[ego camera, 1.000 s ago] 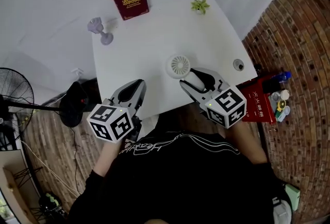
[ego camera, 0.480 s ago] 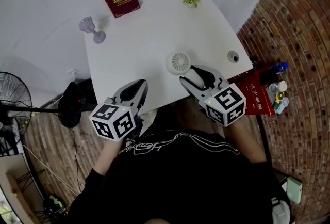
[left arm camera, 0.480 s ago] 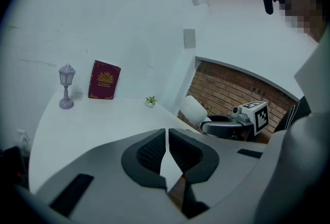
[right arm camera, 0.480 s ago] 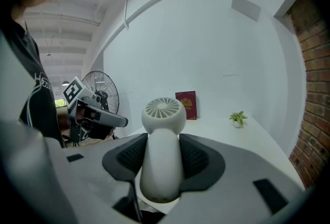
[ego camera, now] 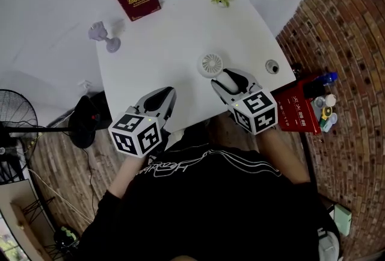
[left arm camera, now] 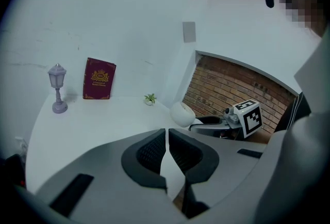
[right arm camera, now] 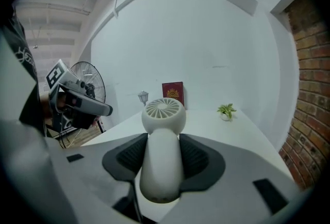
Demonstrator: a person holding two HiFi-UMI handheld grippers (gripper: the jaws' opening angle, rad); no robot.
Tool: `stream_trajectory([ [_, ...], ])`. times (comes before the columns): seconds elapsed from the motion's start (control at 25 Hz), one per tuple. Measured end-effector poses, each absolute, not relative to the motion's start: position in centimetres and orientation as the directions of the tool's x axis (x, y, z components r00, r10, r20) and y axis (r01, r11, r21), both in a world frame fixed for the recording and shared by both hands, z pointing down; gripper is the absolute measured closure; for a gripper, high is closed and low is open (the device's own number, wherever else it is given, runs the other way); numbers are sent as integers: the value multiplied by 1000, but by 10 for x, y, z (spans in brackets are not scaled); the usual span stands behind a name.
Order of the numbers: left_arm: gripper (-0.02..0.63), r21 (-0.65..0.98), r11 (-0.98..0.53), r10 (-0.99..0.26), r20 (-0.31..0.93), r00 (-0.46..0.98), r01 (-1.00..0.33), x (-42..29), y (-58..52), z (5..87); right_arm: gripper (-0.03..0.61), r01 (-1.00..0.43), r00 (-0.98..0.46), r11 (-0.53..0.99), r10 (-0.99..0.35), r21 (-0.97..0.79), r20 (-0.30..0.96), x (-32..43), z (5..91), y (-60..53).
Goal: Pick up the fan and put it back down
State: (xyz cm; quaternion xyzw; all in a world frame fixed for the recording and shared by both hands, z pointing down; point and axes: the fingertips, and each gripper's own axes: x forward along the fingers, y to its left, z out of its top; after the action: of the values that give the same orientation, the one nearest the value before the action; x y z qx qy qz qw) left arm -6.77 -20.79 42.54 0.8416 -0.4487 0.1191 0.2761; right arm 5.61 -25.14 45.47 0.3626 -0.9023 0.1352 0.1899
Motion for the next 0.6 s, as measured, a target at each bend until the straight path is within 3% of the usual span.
stream_trajectory([
  [0.6, 571, 375, -352, -697, 506, 508, -857, -110, -235, 453, 386, -751, -552, 655, -554, -83, 623, 55, 554, -309],
])
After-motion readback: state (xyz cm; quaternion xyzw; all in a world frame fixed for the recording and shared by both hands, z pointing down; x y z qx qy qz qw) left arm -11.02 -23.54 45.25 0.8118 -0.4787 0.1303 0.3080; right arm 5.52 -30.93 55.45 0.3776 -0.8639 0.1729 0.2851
